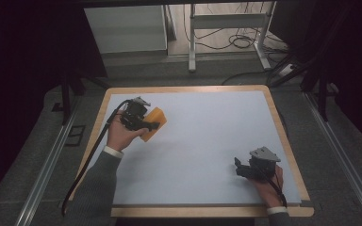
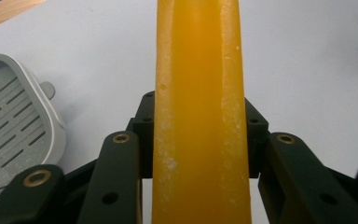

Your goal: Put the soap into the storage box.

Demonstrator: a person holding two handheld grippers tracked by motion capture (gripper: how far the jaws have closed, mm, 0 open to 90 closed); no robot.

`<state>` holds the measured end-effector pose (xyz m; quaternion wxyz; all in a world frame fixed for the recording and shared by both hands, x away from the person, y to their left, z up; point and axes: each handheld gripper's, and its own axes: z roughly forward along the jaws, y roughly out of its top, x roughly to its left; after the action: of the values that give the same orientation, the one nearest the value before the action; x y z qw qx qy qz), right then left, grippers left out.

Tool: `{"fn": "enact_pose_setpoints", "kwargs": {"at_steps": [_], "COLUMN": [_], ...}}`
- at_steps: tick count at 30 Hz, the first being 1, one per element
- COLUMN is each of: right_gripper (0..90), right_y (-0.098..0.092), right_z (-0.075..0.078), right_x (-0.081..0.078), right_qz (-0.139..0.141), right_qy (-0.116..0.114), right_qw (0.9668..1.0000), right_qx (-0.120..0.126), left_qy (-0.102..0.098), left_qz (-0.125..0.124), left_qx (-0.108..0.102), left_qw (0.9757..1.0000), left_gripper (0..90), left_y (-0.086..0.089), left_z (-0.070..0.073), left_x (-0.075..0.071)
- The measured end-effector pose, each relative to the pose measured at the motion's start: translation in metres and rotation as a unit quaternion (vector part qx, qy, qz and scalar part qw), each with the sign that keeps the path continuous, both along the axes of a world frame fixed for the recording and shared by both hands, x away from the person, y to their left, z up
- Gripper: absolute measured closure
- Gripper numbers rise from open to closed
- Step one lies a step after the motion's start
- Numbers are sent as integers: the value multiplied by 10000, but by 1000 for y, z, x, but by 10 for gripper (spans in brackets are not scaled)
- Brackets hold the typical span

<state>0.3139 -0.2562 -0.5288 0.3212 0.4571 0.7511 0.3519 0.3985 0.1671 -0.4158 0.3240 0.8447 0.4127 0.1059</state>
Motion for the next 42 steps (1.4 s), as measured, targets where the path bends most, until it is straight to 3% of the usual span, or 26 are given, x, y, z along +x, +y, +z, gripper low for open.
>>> {"fn": "enact_pose_setpoints", "kwargs": {"at_steps": [17,36,42], "right_gripper": [70,70,70], "right_y": [0,0,0], "right_z": [0,0,0], "right_x": [0,0,0], "right_qz": [-8,-2,-2], "right_qy": [-3,2,2], "right_qw": [10000,10000,10000], "right_qx": [-5,0,-6], "left_qy": [30,43,56], "left_qz": [215,450,463], "left_qx": [-105,-43,-156], "left_qw": [9997,9990,9988], "left_gripper": [612,612,612], "left_y": [14,25,28], "left_z": [4,3,5], "left_x": [10,24,29]}}
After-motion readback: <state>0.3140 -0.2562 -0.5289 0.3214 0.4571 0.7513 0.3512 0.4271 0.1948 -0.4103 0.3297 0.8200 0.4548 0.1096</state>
